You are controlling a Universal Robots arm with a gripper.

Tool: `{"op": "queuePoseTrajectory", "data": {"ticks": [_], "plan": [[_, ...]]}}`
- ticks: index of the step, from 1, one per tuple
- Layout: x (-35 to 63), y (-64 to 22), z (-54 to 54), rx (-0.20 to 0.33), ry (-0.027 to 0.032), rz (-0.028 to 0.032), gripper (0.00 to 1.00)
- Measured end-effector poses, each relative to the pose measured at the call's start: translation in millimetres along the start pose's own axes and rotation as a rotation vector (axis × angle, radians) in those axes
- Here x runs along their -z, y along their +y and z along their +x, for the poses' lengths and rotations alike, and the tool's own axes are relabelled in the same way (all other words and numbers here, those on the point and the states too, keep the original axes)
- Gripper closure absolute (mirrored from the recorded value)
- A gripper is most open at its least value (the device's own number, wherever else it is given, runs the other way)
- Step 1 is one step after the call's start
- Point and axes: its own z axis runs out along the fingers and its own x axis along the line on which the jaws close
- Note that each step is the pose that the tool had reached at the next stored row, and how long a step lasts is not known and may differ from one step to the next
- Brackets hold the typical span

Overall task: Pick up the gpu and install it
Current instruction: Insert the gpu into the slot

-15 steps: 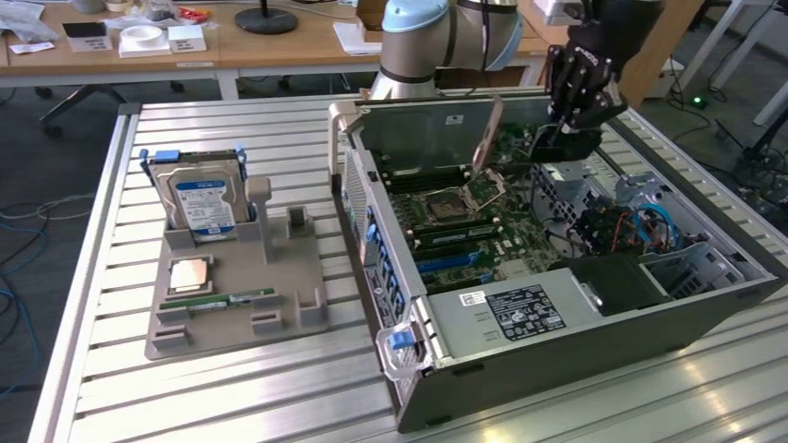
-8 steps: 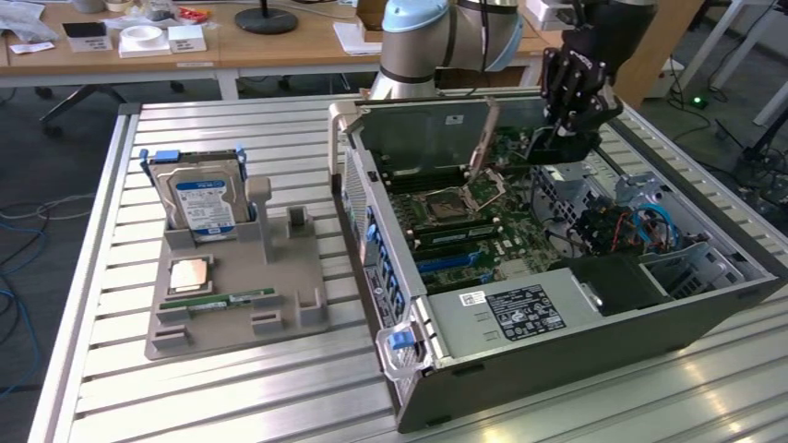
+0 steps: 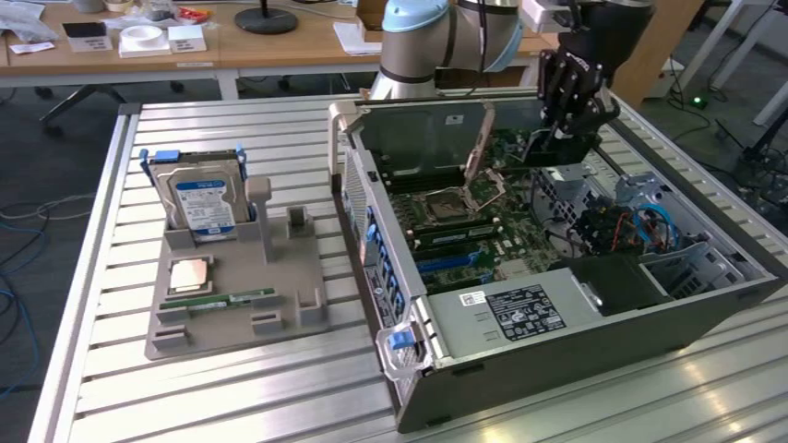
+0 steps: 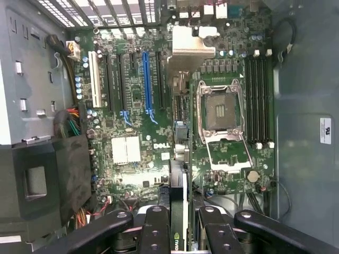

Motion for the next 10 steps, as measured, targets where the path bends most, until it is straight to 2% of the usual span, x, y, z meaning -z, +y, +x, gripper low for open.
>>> {"op": "queuePoseTrajectory", "data": {"ticks": [10], "plan": [[-0.4,8.2,9.5,0.005,-0.0001,-0.0001,0.74]]}}
